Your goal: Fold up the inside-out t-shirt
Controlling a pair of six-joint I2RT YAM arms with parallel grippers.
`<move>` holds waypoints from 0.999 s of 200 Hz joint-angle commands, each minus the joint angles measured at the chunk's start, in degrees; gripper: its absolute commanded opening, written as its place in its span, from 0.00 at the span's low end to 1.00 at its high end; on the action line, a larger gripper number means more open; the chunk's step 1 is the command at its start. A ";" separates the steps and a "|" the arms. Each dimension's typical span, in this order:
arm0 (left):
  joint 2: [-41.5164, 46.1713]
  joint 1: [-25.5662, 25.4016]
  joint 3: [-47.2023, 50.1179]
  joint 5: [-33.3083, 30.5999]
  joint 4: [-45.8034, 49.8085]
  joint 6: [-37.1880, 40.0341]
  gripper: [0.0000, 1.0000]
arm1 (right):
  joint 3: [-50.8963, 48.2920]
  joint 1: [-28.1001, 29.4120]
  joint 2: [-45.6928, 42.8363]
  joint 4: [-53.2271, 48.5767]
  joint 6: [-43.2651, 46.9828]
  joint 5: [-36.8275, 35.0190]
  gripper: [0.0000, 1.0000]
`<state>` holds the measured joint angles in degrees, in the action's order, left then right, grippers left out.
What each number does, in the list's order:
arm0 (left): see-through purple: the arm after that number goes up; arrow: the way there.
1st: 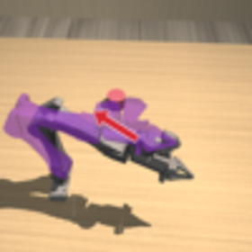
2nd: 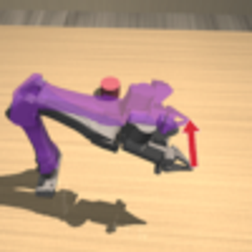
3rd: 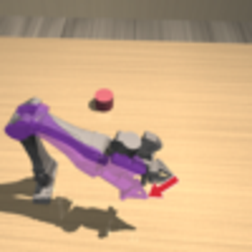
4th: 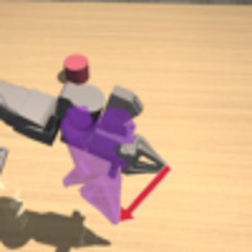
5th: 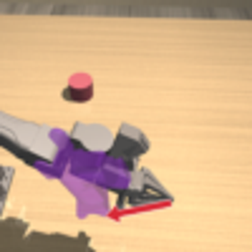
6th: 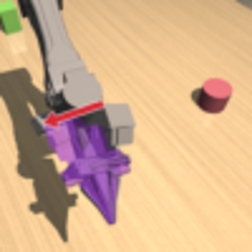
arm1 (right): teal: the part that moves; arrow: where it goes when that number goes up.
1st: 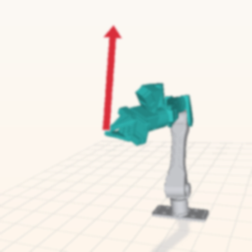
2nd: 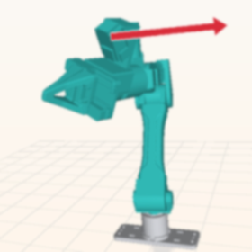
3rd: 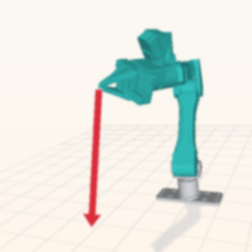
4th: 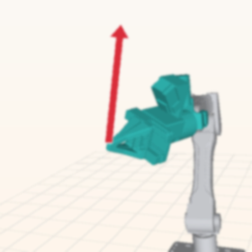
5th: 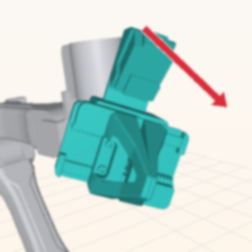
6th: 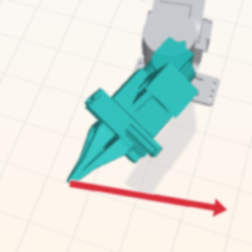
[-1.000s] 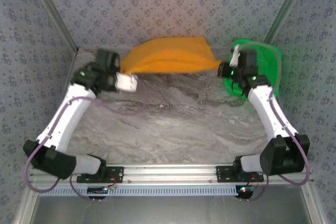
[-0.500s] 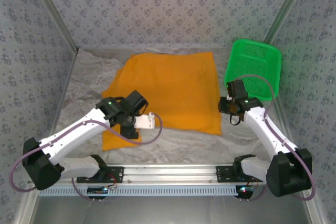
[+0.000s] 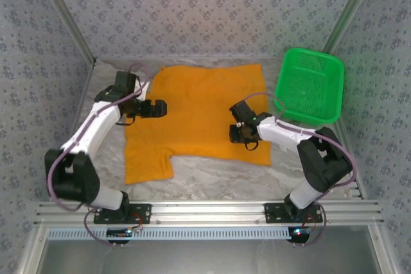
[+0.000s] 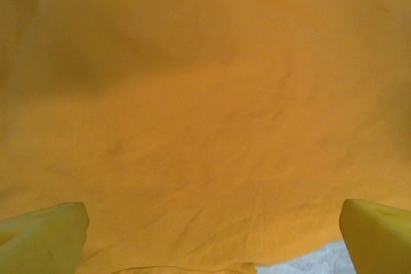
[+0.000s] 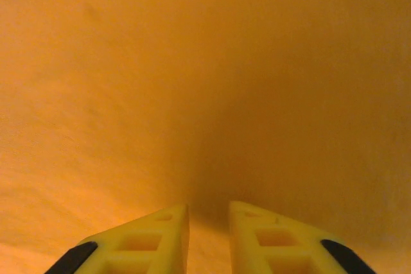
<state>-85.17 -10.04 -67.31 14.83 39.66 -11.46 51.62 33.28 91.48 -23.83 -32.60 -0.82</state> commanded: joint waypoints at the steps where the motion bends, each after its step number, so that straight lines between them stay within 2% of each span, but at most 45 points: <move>1: -5.17 1.18 -0.69 -2.97 2.40 -11.92 0.99 | -5.77 -0.11 -1.78 -0.98 -4.95 -1.59 0.23; 12: -6.46 1.38 2.11 -6.14 1.31 -15.53 0.99 | -8.10 0.19 -3.13 -1.56 -5.06 -1.84 0.23; 45: -8.36 2.56 9.19 -8.31 -0.41 -26.00 0.98 | -11.59 -1.32 -7.49 -4.81 -5.68 -4.60 0.25; 68: -7.46 2.02 9.06 -5.60 6.20 -27.92 0.98 | -9.83 -4.20 -10.44 -8.96 -6.25 -3.65 0.43; 85: -3.03 1.59 9.78 -5.08 13.78 -29.97 0.98 | -7.17 -5.88 -13.92 -18.37 -10.23 -3.30 0.52; 121: 9.12 0.79 21.10 -6.05 22.22 -38.63 0.99 | -8.22 -8.24 -22.38 -28.70 -20.82 -1.05 0.69; 147: 17.12 1.16 27.33 -9.95 24.94 -43.70 0.98 | -11.19 -14.47 -23.63 -31.06 -26.45 2.37 0.69; 162: 20.04 0.59 31.25 -6.03 24.28 -47.78 0.97 | -12.86 -17.20 -23.63 -29.23 -27.20 6.06 0.68; 177: 22.05 -2.30 34.56 -1.58 21.76 -52.57 0.95 | -14.32 -19.08 -23.63 -26.42 -28.21 8.34 0.66; 200: 22.27 -6.72 36.07 -1.92 19.06 -57.89 0.92 | -16.21 -22.26 -22.99 -23.24 -30.71 10.58 0.64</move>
<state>-63.40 -13.52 -32.45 10.41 60.34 -60.31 37.04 13.87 67.83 -48.84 -58.35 5.69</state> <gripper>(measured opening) 0.929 0.652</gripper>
